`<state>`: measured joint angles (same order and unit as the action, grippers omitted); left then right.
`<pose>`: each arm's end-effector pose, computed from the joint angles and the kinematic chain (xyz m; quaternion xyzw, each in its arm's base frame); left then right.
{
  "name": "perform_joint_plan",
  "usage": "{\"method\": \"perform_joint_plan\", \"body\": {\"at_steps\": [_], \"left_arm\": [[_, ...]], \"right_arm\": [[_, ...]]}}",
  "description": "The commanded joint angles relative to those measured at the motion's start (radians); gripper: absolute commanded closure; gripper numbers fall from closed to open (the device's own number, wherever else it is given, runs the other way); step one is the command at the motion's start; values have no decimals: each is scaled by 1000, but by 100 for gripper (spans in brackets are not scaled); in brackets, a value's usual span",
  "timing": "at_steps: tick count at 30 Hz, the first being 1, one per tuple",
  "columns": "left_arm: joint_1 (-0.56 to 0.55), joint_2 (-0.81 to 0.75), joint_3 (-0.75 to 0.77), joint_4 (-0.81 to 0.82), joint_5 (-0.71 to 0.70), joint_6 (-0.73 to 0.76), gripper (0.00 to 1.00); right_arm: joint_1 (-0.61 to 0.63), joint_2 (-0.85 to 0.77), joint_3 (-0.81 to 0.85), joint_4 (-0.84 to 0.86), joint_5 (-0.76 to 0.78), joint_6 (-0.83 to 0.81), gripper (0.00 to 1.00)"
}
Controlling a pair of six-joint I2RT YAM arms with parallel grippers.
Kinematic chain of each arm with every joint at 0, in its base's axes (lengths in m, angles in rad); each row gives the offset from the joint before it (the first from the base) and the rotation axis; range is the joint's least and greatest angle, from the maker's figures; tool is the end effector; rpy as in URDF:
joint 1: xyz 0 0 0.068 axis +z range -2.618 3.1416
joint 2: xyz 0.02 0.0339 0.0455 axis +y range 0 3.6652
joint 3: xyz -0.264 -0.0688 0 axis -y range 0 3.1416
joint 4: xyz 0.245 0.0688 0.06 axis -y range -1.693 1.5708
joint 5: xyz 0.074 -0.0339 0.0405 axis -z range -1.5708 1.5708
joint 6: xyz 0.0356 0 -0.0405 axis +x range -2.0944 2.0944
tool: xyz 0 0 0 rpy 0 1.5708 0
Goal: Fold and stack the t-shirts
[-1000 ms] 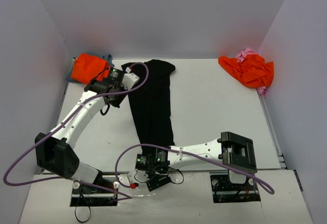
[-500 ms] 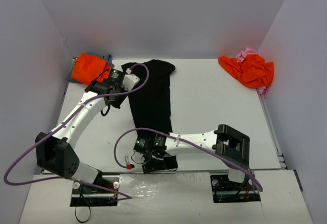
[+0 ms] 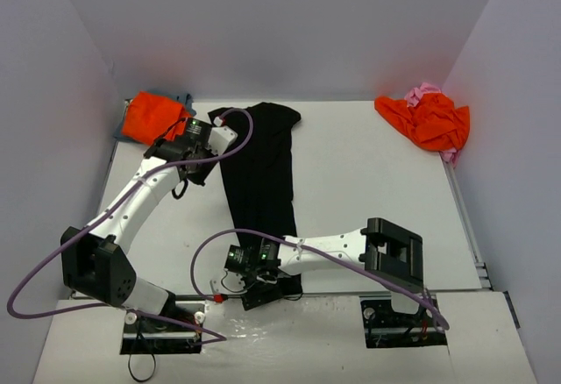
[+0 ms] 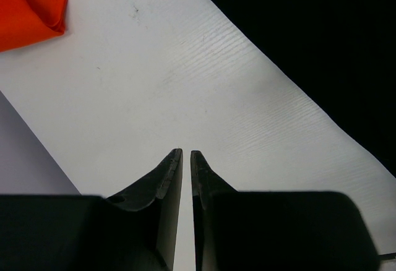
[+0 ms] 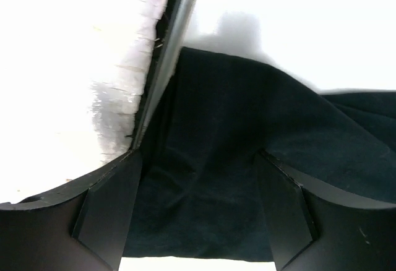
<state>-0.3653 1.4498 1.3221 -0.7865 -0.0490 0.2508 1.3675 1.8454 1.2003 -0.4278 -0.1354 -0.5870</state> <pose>0.2861 -0.1076 0.3171 0.2794 0.9042 0.0047 0.3231 0.0711 0.3689 0.1722 -0.8109 0.5270 0.1541 0.2024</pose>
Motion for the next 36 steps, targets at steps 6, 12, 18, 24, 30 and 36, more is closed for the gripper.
{"method": "perform_joint_plan", "body": {"at_steps": [6,12,18,24,30,36], "left_arm": [[16,-41,10,37,-2,-2,91],[16,-38,15,34,-5,-2,91],[16,-32,11,41,-6,2,91],[16,-29,19,53,-3,7,91],[16,-26,46,60,-9,13,91],[16,-29,32,93,-2,22,89]], "right_arm": [[4,-89,15,-23,11,25,30],[12,-50,-20,-7,-49,40,30],[-4,-17,-15,-9,-86,42,29],[-19,47,-15,-5,-102,37,31],[-52,177,-5,40,-90,46,53],[-80,243,11,52,-47,60,100]]}}
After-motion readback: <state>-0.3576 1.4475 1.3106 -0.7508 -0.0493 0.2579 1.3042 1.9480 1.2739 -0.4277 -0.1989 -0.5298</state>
